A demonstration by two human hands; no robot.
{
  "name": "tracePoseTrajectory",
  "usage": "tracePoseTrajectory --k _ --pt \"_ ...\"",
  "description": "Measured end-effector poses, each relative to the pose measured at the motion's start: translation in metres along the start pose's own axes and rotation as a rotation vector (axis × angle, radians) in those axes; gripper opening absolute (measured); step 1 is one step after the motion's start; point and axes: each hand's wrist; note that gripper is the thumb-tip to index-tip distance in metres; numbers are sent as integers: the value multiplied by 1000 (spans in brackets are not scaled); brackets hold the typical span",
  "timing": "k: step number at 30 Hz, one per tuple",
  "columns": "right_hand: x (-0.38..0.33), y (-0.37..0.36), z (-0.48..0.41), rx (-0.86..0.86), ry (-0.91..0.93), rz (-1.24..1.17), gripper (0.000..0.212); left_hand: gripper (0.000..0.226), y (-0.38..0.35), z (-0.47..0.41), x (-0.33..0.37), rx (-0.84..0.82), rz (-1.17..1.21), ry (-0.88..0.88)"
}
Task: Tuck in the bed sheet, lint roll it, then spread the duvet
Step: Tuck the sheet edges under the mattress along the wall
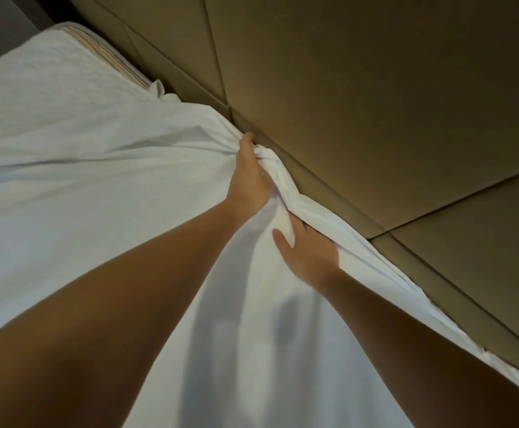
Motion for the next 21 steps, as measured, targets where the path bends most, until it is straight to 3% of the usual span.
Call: tracePoseTrajectory --k 2,4,6,9,12,14,18,21 --pt "1 -4 -7 24 -48 -70 58 59 -8 18 -15 84 -186 -72" --pt "6 -8 -15 15 -51 -108 43 44 -18 43 -25 177 -326 -265" --pt "8 -11 -21 -10 -26 -67 37 43 -30 61 -24 10 -419 -404" --pt "13 -4 -8 17 35 -91 43 51 -45 59 -23 -222 -610 -375" --pt "37 4 26 326 171 -93 45 50 -51 53 -22 -299 -818 -363" --pt "53 -1 33 394 201 12 48 53 -53 51 -20 -308 -944 -378" --pt "50 -7 21 272 187 27 50 52 -65 35 -2 -420 -1030 -268" --pt "52 8 4 47 21 4 50 50 -71 23 1 -519 -1103 -243"
Point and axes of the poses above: each hand's wrist, its own z-axis away from the middle knuckle, its own y-axis out of the back of the hand, x = y × z, and after that the axes turned 5 degrees about x, right-handed
